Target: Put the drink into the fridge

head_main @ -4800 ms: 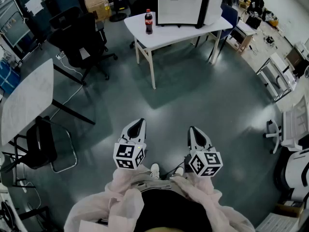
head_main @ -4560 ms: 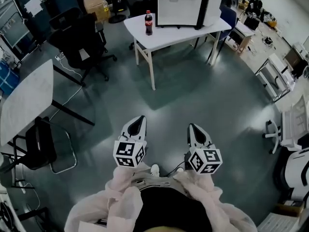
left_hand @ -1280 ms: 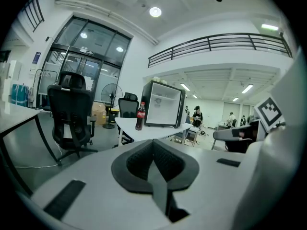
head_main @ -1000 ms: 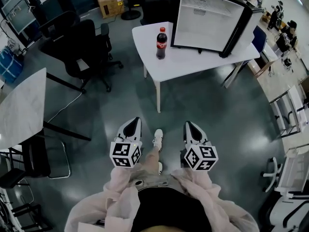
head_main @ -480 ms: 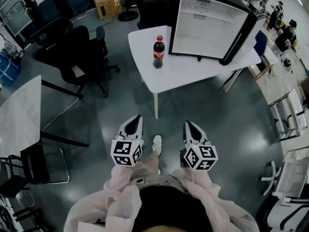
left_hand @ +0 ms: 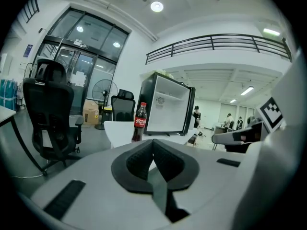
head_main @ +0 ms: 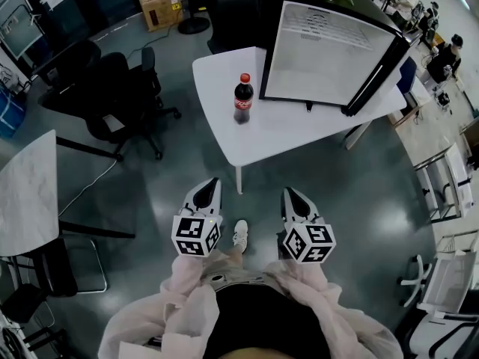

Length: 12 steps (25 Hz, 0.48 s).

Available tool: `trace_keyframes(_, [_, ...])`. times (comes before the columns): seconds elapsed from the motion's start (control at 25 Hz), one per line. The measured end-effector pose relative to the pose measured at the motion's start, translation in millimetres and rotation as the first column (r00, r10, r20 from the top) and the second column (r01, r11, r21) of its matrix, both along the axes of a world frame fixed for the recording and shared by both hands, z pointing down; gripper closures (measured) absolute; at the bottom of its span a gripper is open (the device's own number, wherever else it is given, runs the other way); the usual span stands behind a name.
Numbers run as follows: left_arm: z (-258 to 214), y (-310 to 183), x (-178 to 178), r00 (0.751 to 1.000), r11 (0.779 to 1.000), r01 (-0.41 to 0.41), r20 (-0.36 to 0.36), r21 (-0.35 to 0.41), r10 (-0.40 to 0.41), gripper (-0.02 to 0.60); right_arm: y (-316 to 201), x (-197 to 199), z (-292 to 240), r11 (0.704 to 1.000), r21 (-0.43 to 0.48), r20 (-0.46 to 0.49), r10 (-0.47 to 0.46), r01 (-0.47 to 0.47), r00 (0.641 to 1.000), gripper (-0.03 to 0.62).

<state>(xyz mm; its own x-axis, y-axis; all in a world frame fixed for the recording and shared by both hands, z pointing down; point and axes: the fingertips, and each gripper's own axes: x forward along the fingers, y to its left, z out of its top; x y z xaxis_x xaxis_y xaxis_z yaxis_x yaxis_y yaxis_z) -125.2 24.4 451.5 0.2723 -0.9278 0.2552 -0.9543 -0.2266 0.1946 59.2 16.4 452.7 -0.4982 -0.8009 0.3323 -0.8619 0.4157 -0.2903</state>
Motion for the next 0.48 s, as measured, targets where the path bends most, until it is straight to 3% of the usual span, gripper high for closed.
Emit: trace_keyframes(0.48, [2.0,-81.4,-18.3,1.000,1.000,0.015,-0.012,-0.013,-0.015,0.571,-87.2,-25.6,-0.4,0.999,-0.006,-0.007,-0.032,0.032,0.999,0.582])
